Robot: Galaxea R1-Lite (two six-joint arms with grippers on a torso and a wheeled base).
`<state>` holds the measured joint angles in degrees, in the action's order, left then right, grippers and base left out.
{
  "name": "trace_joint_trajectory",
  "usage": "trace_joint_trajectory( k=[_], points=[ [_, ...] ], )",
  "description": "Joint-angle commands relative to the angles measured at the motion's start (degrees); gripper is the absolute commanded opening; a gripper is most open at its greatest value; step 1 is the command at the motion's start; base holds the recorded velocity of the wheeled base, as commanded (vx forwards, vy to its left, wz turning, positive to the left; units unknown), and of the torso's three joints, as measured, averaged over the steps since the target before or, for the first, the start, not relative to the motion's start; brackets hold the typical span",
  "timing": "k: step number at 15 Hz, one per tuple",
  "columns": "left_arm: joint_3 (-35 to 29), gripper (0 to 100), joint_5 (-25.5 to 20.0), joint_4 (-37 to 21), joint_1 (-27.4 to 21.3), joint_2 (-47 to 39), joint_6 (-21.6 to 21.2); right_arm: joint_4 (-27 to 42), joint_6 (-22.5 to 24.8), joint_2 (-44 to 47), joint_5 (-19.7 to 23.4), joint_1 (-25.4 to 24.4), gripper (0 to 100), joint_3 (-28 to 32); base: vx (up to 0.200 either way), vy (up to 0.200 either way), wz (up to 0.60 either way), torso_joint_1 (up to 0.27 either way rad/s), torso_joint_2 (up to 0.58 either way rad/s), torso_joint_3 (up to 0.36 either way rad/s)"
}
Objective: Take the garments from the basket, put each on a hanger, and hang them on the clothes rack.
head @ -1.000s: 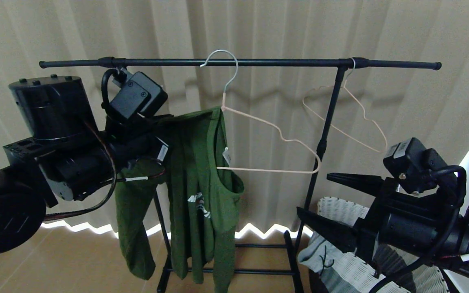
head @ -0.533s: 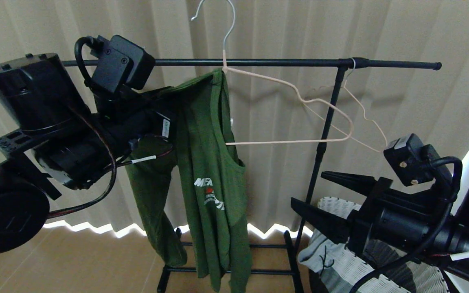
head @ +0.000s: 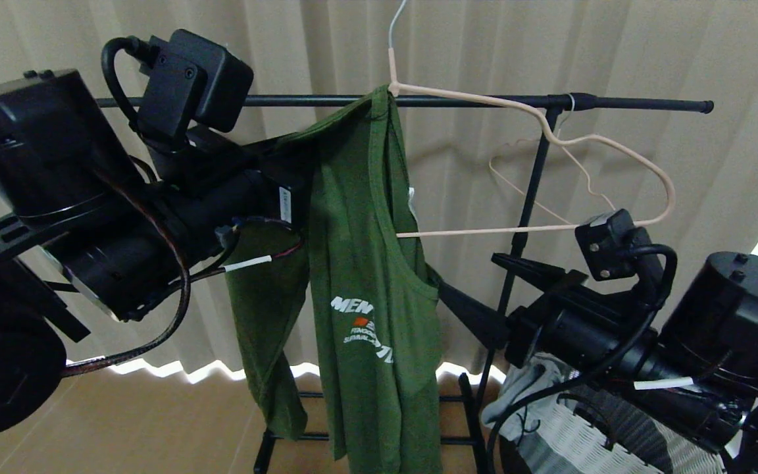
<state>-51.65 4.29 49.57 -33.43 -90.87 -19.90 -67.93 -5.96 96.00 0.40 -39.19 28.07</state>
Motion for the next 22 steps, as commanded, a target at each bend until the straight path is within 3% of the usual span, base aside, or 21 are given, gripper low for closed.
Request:
trace_joint_trajectory(
  k=[1, 3, 8, 22],
  points=[
    [0.32, 0, 0.02, 0.00, -0.15, 0.34, -0.06, -1.33, -0.02, 4.28, -0.14, 0.17, 100, 1.02, 0.000, 0.000, 0.00, 0.000, 0.00, 0.000],
    [0.59, 0, -0.16, 0.09, -1.64, 0.43, -0.06, -1.77, -0.02, 6.83, -1.28, 0.61, 100, 4.71, 0.000, 0.000, 0.00, 0.000, 0.00, 0.000],
    [1.20, 0, -0.25, 0.09, -4.45, 1.92, 0.82, -3.79, -0.02, 10.35, -1.37, 0.52, 100, 6.03, 0.000, 0.000, 0.00, 0.000, 0.00, 0.000],
    [0.41, 0, -0.07, 0.09, -3.14, 4.38, 0.91, -3.88, 0.69, 9.64, -1.90, 0.52, 100, -3.99, 0.000, 0.000, 0.00, 0.000, 0.00, 0.000]
  ],
)
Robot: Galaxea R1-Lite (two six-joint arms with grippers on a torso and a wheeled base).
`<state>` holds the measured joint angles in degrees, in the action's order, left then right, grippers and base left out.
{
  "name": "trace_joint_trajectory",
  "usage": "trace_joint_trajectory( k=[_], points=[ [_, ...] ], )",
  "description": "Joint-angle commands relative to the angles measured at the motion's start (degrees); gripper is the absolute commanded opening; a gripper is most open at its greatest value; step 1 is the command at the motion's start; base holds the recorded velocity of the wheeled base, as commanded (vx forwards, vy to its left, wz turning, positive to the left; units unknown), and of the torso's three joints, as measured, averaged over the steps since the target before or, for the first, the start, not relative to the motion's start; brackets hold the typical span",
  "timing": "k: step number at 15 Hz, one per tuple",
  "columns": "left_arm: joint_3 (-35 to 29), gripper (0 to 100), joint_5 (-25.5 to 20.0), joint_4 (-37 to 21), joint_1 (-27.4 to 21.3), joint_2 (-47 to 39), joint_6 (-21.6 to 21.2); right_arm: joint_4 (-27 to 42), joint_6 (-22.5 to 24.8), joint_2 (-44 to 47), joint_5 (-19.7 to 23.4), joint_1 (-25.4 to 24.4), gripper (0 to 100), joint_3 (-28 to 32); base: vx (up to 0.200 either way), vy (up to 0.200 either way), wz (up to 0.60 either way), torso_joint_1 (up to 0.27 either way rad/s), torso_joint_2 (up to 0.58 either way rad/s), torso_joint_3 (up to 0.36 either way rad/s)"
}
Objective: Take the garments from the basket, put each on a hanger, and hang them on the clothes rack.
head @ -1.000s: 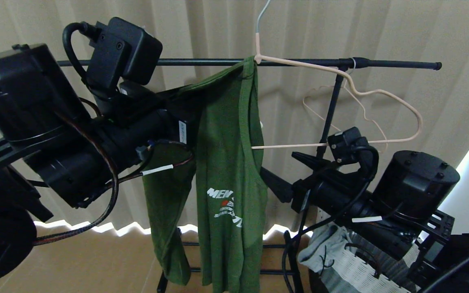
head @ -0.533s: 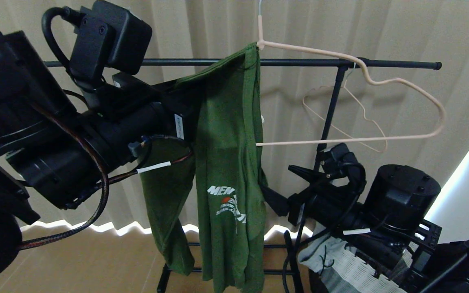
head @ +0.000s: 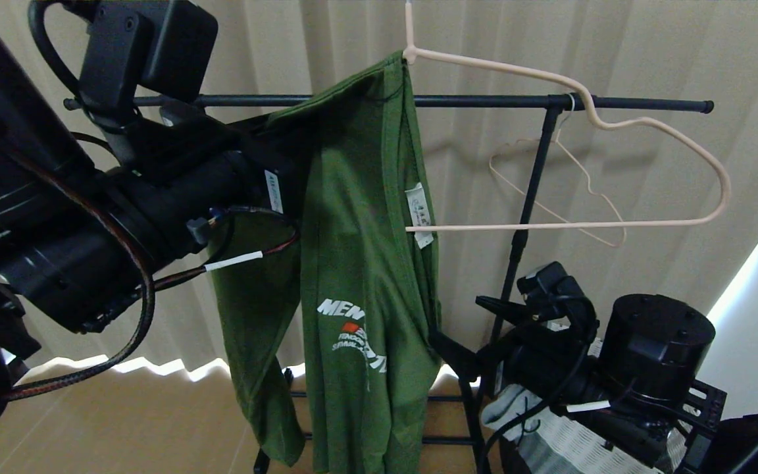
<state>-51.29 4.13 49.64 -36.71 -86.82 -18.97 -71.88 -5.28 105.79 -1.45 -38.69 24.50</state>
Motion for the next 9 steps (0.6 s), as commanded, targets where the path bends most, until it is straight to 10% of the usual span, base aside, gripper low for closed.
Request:
trace_joint_trajectory(
  k=[1, 9],
  points=[
    [0.22, 0, 0.00, 0.02, 1.20, 0.34, -0.10, 0.24, 0.01, -0.15, -0.48, 0.11, 100, -0.60, 0.000, 0.000, 0.00, 0.000, 0.00, 0.000],
    [5.49, 0, -0.27, 0.11, 11.92, -0.28, -4.76, 0.42, 3.70, -3.13, -4.09, 12.68, 100, -2.79, 0.000, 0.000, 0.00, 0.000, 0.00, 0.000]
  ],
)
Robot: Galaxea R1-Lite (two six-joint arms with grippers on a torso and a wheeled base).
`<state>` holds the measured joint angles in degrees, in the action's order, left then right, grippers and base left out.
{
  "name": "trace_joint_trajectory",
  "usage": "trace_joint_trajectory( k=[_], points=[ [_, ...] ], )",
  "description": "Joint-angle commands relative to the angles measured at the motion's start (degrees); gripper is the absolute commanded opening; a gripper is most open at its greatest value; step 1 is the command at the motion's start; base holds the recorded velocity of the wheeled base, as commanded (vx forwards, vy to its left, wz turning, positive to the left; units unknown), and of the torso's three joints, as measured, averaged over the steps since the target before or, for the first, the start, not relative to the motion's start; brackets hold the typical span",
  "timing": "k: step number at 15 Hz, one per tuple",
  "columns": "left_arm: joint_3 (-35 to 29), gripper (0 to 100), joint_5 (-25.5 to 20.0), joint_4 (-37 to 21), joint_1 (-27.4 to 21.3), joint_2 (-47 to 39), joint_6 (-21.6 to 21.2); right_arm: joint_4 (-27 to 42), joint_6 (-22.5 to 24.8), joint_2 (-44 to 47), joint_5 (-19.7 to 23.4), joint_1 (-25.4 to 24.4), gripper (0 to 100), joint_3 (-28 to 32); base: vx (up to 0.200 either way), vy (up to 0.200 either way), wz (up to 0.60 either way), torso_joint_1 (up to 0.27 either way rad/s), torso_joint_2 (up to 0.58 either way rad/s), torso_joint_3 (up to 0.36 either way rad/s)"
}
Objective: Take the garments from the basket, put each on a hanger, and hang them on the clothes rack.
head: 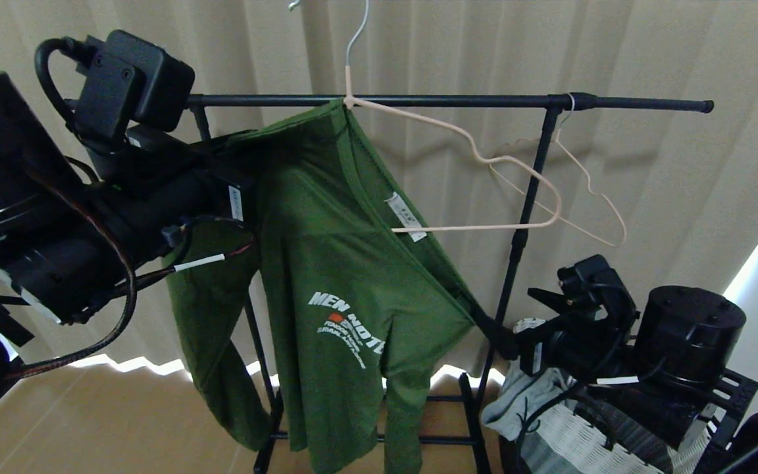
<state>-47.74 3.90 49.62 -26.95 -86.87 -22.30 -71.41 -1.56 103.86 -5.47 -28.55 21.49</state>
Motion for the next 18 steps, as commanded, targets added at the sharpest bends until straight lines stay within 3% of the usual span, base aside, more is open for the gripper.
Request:
trace_joint_trajectory(
  k=[1, 5, 10, 13, 16, 18],
  points=[
    [3.27, 0, 0.05, 0.22, 2.87, -0.14, -3.10, -0.04, -0.02, -2.26, -0.06, 4.29, 100, 0.39, 0.000, 0.000, 0.00, 0.000, 0.00, 0.000],
    [8.36, 0, 0.05, 2.59, 7.71, -0.41, -9.96, -0.04, -0.02, -4.99, 0.02, 6.14, 100, 0.39, 0.000, 0.000, 0.00, 0.000, 0.00, 0.000],
    [10.56, 0, 0.14, 7.34, 9.64, -4.27, -11.72, 0.22, -0.11, -8.59, 0.55, 5.35, 100, -0.31, 0.000, 0.000, 0.00, 0.000, 0.00, 0.000],
    [11.00, 0, 0.49, 13.14, 9.64, -7.08, -11.72, 0.84, -0.11, -12.46, 0.82, 1.48, 100, -1.98, 0.000, 0.000, 0.00, 0.000, 0.00, 0.000],
    [11.35, 0, 0.76, 13.75, 9.11, -7.17, -11.54, 2.51, -0.11, -16.50, 2.84, -5.46, 100, -3.30, 0.000, 0.000, 0.00, 0.000, 0.00, 0.000],
    [12.05, 0, 0.76, 13.84, 7.97, -7.00, -11.37, 2.86, -0.11, -16.59, 2.84, -7.48, 100, -1.72, 0.000, 0.000, 0.00, 0.000, 0.00, 0.000]
  ],
)
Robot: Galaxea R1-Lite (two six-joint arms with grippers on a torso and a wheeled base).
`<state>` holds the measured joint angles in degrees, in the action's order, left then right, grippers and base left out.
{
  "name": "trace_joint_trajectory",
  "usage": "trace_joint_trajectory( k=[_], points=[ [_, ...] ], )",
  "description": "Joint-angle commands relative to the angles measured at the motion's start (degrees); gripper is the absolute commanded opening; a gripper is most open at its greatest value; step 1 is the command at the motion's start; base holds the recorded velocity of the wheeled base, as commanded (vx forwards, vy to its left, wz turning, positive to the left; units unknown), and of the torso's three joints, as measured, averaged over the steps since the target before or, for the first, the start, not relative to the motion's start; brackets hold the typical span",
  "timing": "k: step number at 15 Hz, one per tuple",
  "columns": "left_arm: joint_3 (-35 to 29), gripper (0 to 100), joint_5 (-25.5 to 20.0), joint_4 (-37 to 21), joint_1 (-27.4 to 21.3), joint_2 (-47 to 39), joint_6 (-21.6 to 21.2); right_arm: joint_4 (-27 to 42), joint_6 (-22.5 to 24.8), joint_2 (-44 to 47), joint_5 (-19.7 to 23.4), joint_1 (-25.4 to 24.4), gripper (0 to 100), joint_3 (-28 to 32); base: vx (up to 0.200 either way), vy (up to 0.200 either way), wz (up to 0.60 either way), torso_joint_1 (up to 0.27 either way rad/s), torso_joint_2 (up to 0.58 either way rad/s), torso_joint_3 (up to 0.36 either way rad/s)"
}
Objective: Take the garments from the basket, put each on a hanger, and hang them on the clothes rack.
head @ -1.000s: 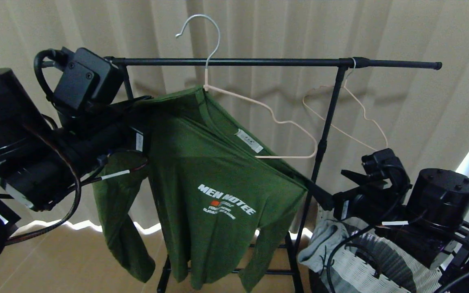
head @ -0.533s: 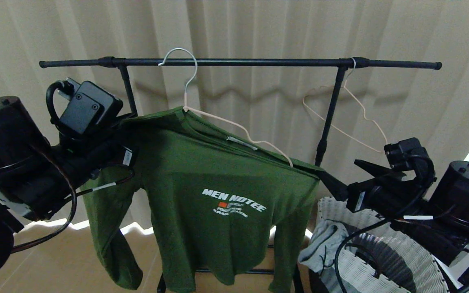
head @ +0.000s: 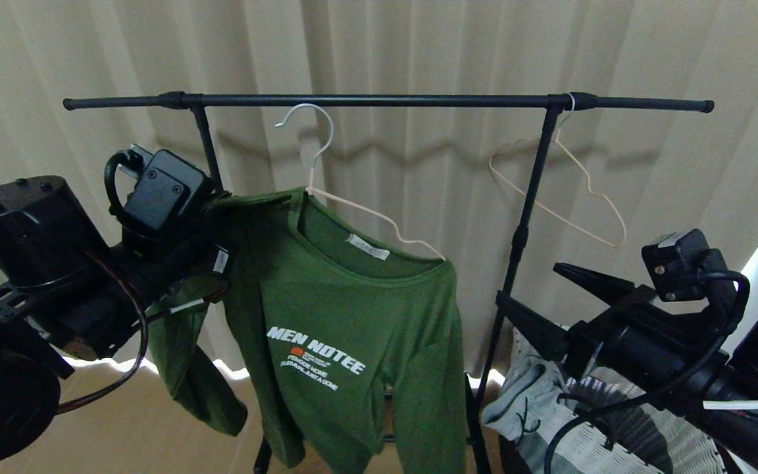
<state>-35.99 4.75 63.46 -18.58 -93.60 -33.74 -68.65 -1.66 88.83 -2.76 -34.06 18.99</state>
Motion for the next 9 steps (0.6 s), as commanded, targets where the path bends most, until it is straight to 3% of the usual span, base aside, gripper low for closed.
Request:
trace_joint_trajectory(
  k=[1, 6, 9],
  points=[
    [1.45, 0, -0.10, -0.01, -1.81, -0.09, 0.78, 0.18, -0.01, -1.12, 0.12, -3.03, 100, 2.89, 0.000, 0.000, 0.00, 0.000, 0.00, 0.000],
    [4.70, 0, 0.26, 0.08, -6.82, 2.02, 4.74, 0.18, 2.62, 6.00, -0.06, -4.00, 100, 7.46, 0.000, 0.000, 0.00, 0.000, 0.00, 0.000],
    [4.79, 0, 4.47, 0.08, -10.34, 2.19, 6.32, 2.11, 10.45, 7.23, 0.03, -4.00, 100, 10.89, 0.000, 0.000, 0.00, 0.000, 0.00, 0.000]
  ],
)
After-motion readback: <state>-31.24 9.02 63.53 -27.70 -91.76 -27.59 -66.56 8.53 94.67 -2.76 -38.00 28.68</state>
